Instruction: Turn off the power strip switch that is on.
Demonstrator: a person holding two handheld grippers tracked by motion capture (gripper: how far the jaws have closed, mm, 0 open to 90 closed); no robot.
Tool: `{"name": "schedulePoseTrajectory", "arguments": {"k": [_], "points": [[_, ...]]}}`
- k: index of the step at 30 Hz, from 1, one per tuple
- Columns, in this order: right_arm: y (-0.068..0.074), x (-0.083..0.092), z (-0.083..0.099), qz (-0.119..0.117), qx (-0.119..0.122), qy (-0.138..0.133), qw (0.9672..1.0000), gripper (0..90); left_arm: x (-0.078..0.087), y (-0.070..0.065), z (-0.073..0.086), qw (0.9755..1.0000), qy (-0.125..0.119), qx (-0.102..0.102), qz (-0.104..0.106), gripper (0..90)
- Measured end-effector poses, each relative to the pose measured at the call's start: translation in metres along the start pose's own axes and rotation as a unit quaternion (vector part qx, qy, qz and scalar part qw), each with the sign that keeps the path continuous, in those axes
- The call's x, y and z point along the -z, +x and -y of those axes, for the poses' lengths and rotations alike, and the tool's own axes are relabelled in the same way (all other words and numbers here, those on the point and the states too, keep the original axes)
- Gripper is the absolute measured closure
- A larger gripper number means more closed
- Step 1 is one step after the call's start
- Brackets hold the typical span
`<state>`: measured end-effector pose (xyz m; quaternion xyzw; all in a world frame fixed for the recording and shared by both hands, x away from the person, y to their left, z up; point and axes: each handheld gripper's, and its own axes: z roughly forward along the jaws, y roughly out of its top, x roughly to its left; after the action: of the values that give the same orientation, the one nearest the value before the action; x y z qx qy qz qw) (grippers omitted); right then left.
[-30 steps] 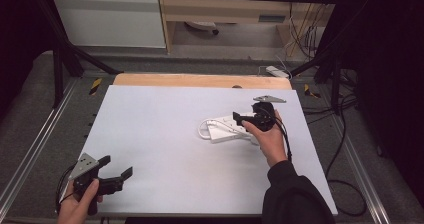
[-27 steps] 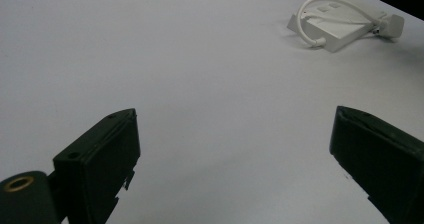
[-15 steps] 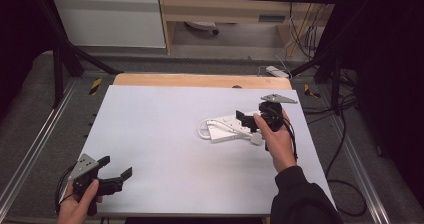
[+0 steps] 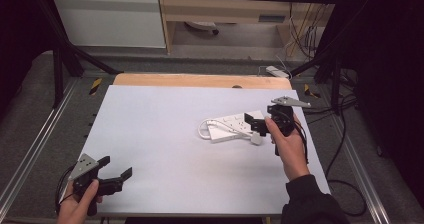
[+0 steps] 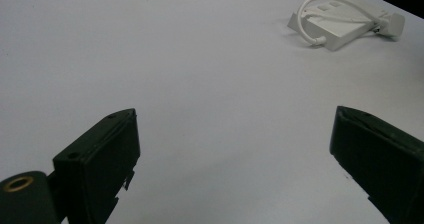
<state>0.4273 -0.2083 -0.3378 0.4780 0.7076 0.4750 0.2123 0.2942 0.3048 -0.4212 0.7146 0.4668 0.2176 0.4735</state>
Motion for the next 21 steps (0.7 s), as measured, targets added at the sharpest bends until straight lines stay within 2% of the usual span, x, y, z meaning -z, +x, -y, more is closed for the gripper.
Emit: {"name": "schedulePoseTrajectory", "arguments": {"k": [8,21], "points": [[-0.007,0.02,0.013,0.003,0.008,0.016,0.9998,4.9,0.0,0.0,0.0,1.0,0.001,0.0,-0.001,5.9],[-0.028,0.05,0.053,0.021,-0.013,0.01,0.9996,5.5,0.0,0.0,0.0,1.0,0.002,0.0,-0.001,5.9]]}}
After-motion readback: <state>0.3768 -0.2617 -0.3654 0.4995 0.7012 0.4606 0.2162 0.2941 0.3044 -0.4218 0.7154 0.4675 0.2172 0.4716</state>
